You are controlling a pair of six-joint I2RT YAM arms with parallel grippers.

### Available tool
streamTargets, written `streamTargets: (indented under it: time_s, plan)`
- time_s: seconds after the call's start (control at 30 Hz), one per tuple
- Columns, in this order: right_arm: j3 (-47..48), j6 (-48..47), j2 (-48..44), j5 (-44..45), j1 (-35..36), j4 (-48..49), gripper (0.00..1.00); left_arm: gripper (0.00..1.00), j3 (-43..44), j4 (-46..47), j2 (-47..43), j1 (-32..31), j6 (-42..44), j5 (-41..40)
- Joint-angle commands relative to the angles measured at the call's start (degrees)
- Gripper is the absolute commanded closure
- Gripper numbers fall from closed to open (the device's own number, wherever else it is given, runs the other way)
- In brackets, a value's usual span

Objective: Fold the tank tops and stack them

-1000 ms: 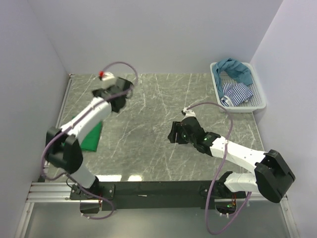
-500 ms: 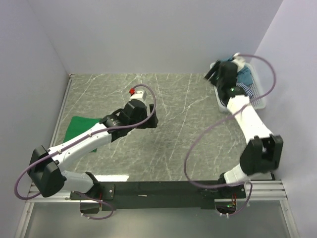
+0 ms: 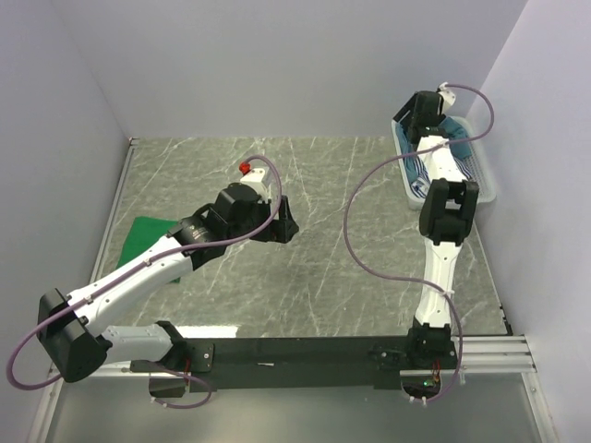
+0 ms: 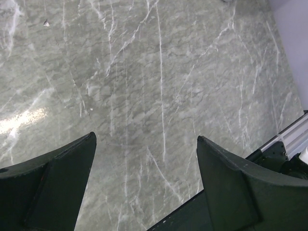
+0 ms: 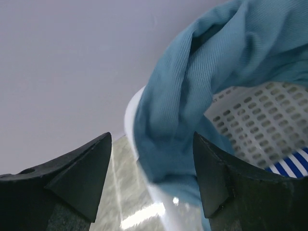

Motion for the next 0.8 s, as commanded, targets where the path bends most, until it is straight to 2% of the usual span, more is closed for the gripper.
streamTargets:
  time_s: [0.0, 0.1, 0.2, 0.23, 0.27, 0.3, 0.33, 0.37, 0.53, 0.77]
  plan:
    - [6.7, 1.2, 2.4, -0.2, -0.1, 0.9, 0.26, 0.09, 0.1, -1.2, -1.7, 0.9, 2.1, 1.4]
    - [3.2, 3.7, 1.2, 0.4, -0.1, 3.9, 0.33, 0.09, -0.9, -0.9, -2.3, 1.9, 2.2, 2.2]
    - [-1.9, 4.6, -0.4, 0.5, -0.1, 6.3, 0.48, 0.09, -2.0, -0.6, -2.5, 2.8, 2.3, 2.6]
    - [-2.0, 4.5, -0.3, 0.9, -0.1, 6.3, 0.62, 0.09, -2.1, -0.6, -2.5, 3.0, 2.3, 2.7]
    - [-1.9, 4.7, -0.4, 1.5, -0.1, 5.2, 0.71, 0.09, -2.5, -0.7, -2.5, 3.4, 2.1, 2.8]
    - [-1.9, 4.8, -0.6, 1.9, -0.1, 4.8, 0.89, 0.09, -2.6, -0.4, -2.5, 3.6, 2.0, 3.1]
    - [-2.0, 4.8, -0.9, 2.3, -0.3, 4.5, 0.97, 0.09, -2.8, -0.2, -2.6, 3.8, 1.9, 3.2]
    - [-2.2, 4.8, -1.8, 2.5, -0.3, 4.1, 1.0, 0.09, -2.9, -0.1, -2.7, 3.9, 1.9, 3.2]
    - [-6.3, 3.6, -8.9, 4.2, -0.3, 5.5, 1.0, 0.09, -3.1, 0.5, -3.6, 3.9, 1.4, 3.1]
    - [-15.2, 0.3, -27.3, 6.0, 0.9, 9.5, 1.0, 0.09, -5.3, 3.9, -6.7, 4.1, -0.9, 4.0]
